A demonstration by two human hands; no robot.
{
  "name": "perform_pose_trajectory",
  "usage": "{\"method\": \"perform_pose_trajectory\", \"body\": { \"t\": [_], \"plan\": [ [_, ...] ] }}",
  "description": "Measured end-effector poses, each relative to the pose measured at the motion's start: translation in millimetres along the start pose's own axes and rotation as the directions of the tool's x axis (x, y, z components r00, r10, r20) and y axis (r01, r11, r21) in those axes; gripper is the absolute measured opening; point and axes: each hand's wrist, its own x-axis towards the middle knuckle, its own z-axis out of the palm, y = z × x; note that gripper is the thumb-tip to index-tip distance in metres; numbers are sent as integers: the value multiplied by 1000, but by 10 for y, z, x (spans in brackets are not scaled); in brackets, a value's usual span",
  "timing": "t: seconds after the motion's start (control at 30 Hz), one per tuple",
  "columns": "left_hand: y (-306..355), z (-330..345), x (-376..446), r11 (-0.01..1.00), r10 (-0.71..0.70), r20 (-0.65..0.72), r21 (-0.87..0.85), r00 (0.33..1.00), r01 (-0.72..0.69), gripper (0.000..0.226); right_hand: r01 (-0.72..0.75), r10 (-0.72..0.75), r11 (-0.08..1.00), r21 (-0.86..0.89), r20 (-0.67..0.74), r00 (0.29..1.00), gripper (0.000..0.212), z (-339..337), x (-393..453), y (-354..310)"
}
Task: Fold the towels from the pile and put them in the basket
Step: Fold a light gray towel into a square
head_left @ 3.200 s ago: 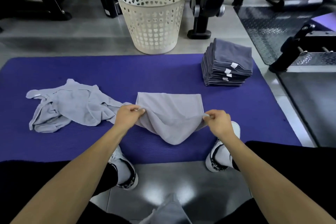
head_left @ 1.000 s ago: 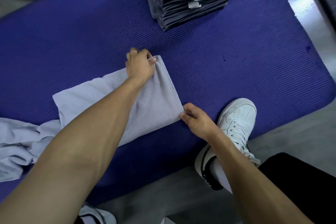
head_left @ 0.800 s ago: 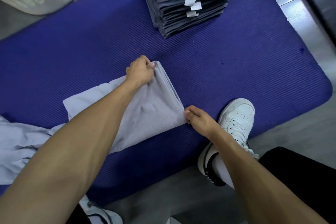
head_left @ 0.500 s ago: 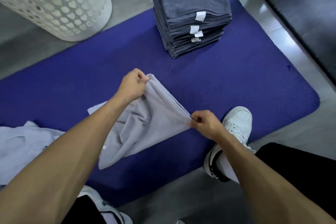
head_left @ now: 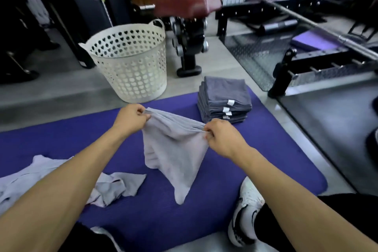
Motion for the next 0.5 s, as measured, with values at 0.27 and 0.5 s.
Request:
{"method": "perform_pose_trajectory", "body": {
  "t": [0.27, 0.5],
  "plan": [
    [10, -363, -439, 962, 22, -118, -267, 993, -53, 3, 75, -81, 962, -263, -12, 997, 10, -650, 114, -365],
    [-74, -302, -589, 959, -57, -91, -282, 994, 29, 7, 11, -31, 980, -198, -96, 995, 11, -635, 208, -408]
  ]
}}
